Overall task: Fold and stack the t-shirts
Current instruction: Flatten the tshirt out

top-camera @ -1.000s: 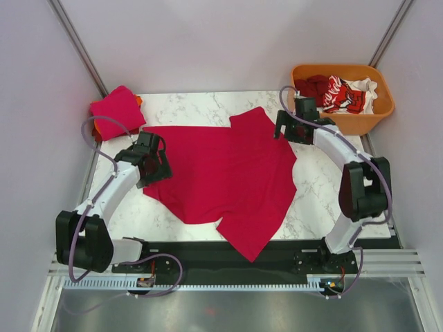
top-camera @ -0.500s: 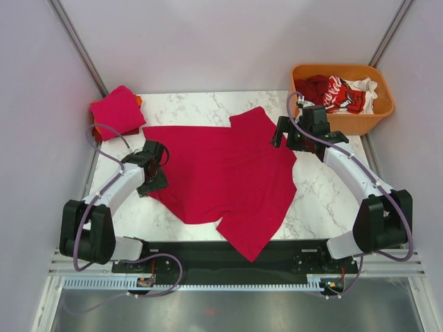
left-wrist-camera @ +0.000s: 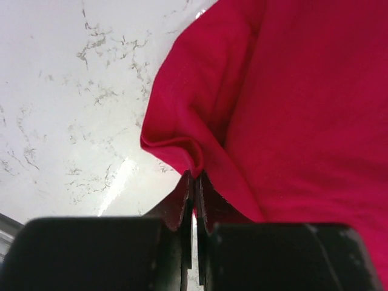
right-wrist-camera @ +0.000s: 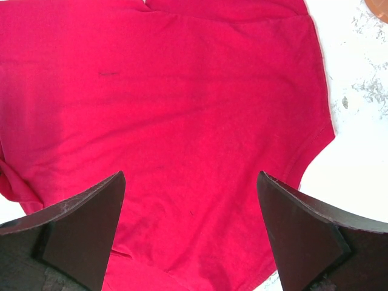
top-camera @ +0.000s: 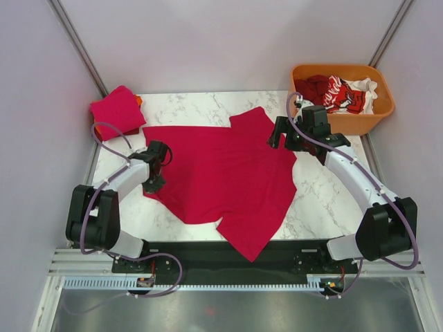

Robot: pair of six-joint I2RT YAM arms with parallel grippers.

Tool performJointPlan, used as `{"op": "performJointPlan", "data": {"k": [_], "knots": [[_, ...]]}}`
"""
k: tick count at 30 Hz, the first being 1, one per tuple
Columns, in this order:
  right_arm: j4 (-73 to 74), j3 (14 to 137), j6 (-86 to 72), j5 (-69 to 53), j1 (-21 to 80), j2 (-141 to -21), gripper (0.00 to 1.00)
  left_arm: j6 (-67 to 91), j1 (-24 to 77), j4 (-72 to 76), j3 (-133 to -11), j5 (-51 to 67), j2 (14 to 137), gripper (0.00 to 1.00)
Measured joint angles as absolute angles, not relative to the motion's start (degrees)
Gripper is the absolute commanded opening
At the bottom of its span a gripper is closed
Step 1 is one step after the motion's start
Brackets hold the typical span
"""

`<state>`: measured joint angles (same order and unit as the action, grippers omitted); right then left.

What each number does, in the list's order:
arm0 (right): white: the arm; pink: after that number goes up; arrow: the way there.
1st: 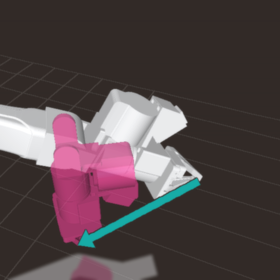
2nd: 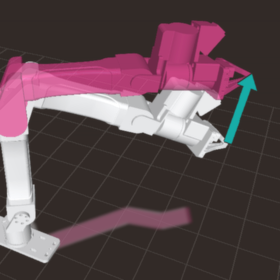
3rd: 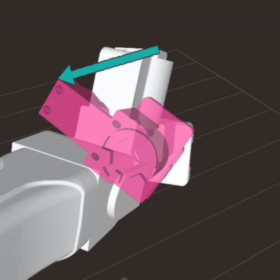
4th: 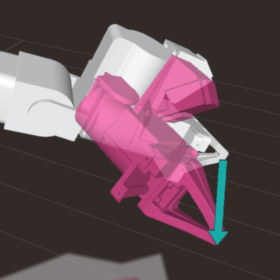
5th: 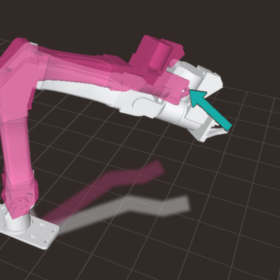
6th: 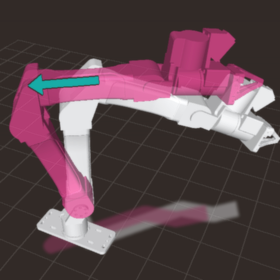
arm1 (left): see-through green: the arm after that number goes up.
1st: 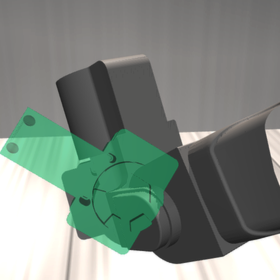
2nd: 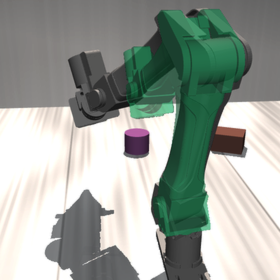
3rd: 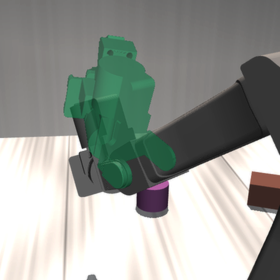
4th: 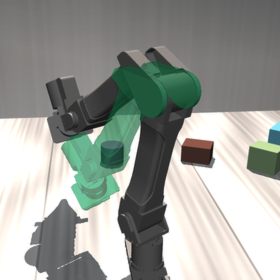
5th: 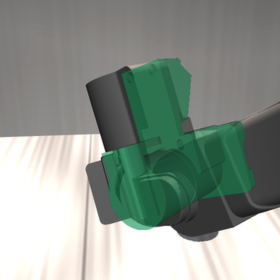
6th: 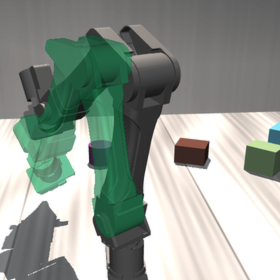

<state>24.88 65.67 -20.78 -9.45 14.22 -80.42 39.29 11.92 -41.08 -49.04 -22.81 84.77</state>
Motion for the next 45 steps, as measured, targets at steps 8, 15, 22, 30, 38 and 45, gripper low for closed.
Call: {"op": "performJointPlan", "data": {"k": [8, 15, 22, 30, 38, 45], "knots": [[24.91, 64.97, -20.71, -9.63, 15.16, -80.4, 0.98, 41.15, 12.1, -46.26, -49.04, -25.69, 74.61, 0.02], [24.88, 64.84, -20.67, -9.65, 15.22, -80.34, 0.98, 42.22, 12.1, -57.49, -53.69, -30.02, 57.71, 0.02], [24.69, 64.36, -20.45, -9.65, 15.25, -80.2, 0.98, 43.97, 12.1, -63.92, -54.57, -30.5, 57.21, 0.02], [24.69, 63.42, -20.18, -9.67, 15.27, -80.2, 0.98, 46.78, 12.14, -72.44, -61.56, -36.62, 52.16, 0.08], [24.45, 63.05, -20.38, -10.52, 15.64, -80.49, 0.98, 46.33, 12.14, -73.97, -62.22, -35.73, 54.37, 0.08], [24.97, 54.59, -24.38, -11.64, 19.18, -76.88, 0.98, 39.99, 12.12, -70.98, -62.19, -29.43, 61.82, 0.02]]}}
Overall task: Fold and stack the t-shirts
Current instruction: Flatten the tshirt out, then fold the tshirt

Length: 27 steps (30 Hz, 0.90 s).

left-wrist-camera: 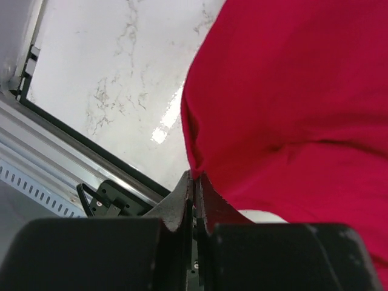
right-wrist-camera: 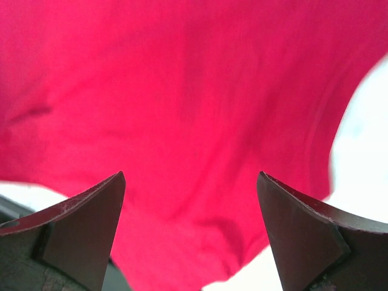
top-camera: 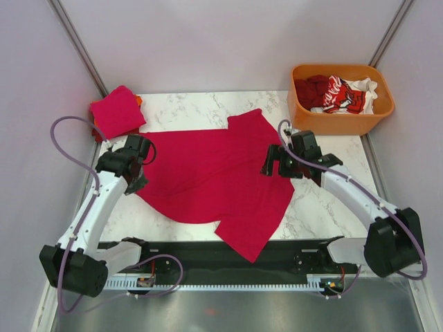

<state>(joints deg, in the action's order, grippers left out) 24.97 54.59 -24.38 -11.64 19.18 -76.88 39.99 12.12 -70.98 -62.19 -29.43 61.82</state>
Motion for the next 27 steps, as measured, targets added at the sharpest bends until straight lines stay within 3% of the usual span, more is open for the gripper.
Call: {"op": "performJointPlan", "data": {"k": [14, 27], "knots": [[29.71, 30.37, -47.88, -8.19, 51.9, -52.45, 0.94, 35.05, 11.97, -65.1, -58.74, -14.02, 60.95, 0.02], [27.09, 27.46, -67.35, 0.36, 77.8, -56.42, 0.88, 34.61, 11.97, -63.46, -57.43, -11.4, 57.43, 0.02]]}}
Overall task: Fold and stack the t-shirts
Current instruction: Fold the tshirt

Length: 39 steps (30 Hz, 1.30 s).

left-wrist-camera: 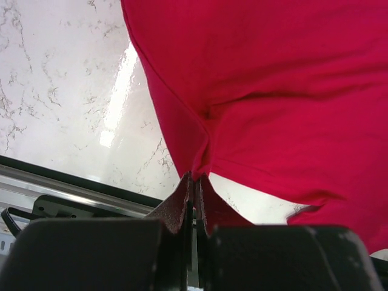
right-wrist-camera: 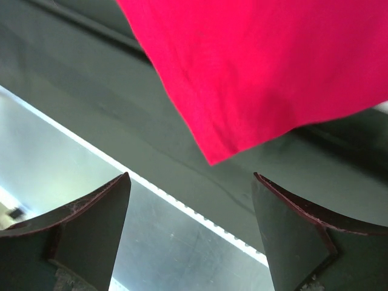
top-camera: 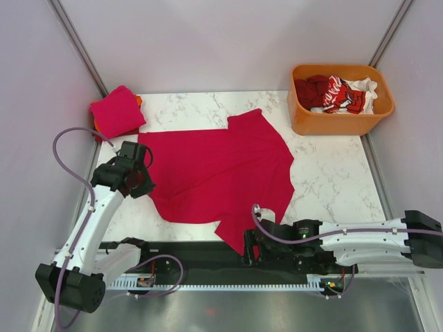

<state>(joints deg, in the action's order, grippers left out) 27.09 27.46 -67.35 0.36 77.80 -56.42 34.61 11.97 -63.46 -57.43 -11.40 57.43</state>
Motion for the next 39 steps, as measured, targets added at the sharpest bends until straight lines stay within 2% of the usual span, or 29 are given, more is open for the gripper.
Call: {"op": "performJointPlan", "data": {"k": [7, 14, 19, 28, 34, 39], "knots": [[25.28, 28.16, -71.02, 3.57, 83.48, -64.29, 0.85, 34.52, 11.97, -63.26, -57.14, -11.0, 56.03, 0.02], [25.28, 28.47, -72.53, 5.67, 83.9, -65.34, 0.74, 34.33, 11.97, -63.26, -56.93, -10.22, 54.63, 0.02], [24.91, 29.1, -73.12, 6.46, 83.96, -67.53, 0.69, 34.15, 11.97, -63.26, -56.9, -10.09, 54.08, 0.02], [22.41, 29.58, -72.77, 6.63, 84.14, -71.24, 0.35, 33.87, 11.97, -63.29, -56.77, -9.85, 53.08, 0.02], [18.81, 27.33, -72.9, 7.49, 83.72, -70.5, 0.0, 33.74, 11.97, -63.31, -56.75, -9.82, 52.47, 0.02], [17.17, 25.69, -73.19, 7.33, 82.94, -68.25, 0.0, 33.67, 11.97, -63.37, -56.49, -9.67, 51.75, 0.02]]}}
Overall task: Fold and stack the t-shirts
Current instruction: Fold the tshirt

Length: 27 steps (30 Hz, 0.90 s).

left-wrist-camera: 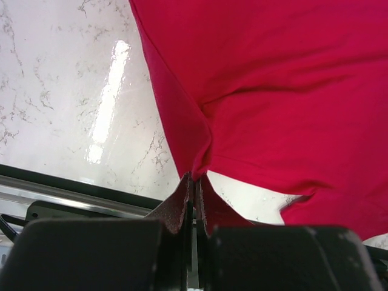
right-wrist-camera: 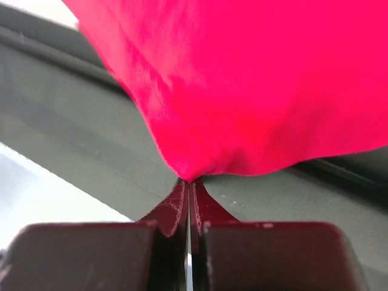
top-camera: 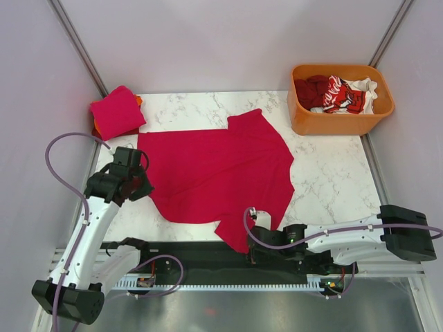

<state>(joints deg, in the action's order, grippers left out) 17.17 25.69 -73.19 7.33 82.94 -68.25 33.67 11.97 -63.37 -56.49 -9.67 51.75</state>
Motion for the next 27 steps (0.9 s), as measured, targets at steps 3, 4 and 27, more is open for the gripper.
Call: {"op": "performJointPlan", "data": {"k": [3, 4, 27], "knots": [[18.96, 26.09, -72.42, 10.87, 81.91, -67.2, 0.0, 33.52, 11.97, -63.4, -56.47, -9.23, 51.31, 0.02], [20.75, 26.59, -71.81, 12.49, 81.54, -66.96, 0.25, 33.5, 11.97, -63.4, -56.47, -9.04, 51.2, 0.02], [33.71, 33.67, -67.61, 18.22, 84.27, -71.0, 0.63, 33.36, 11.97, -63.51, -56.27, -8.62, 50.33, 0.02]]}}
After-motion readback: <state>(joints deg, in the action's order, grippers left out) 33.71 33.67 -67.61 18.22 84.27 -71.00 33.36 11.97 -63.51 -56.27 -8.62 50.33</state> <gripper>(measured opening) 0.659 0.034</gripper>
